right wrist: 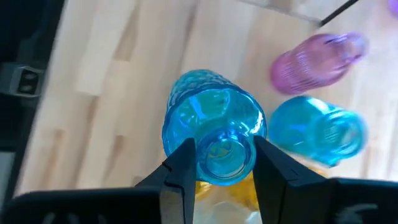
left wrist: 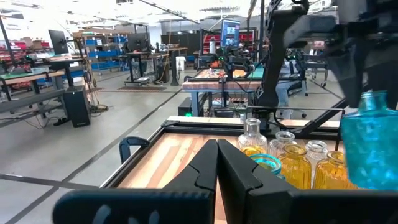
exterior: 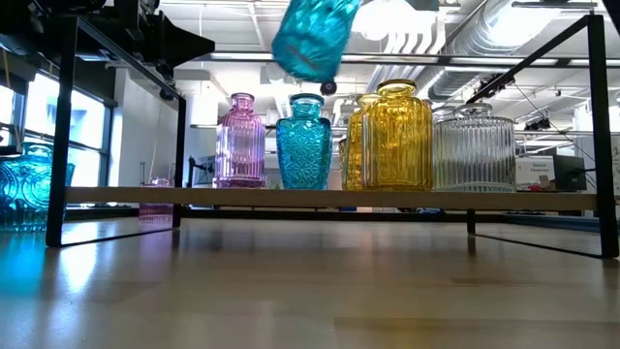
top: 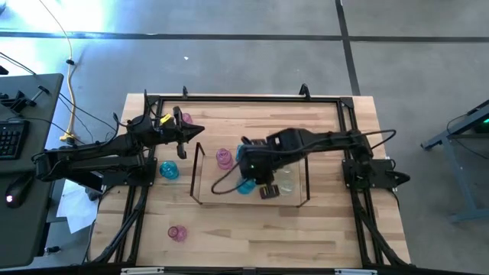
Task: Sort vases onto shelf
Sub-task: Put the bottom blue vase on the shelf aligned with the other blue vase
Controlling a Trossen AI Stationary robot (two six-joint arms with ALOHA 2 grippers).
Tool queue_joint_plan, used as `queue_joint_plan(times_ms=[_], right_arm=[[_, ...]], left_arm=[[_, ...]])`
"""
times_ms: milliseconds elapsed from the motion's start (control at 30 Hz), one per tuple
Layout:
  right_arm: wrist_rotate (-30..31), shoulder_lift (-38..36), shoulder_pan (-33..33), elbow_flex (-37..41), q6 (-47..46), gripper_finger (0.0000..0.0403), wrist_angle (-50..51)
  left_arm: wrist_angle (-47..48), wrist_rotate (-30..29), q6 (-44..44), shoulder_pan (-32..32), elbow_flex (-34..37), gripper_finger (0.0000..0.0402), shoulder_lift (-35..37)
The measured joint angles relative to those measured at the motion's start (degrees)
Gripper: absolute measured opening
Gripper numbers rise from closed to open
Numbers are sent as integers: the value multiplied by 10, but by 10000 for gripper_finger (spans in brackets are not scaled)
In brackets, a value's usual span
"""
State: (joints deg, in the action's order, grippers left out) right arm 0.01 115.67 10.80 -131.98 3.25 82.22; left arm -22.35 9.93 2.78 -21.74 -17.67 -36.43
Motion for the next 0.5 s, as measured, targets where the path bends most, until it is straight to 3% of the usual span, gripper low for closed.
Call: queue_joint_plan(times_ms=[267, 500], right_arm=[[8, 7, -33, 0, 39, 88, -10], [18, 56, -37, 1, 74, 88, 7]], left_arm=[[0, 0, 0, 0, 0, 0, 0], [0, 0, 4, 0, 0, 0, 0]])
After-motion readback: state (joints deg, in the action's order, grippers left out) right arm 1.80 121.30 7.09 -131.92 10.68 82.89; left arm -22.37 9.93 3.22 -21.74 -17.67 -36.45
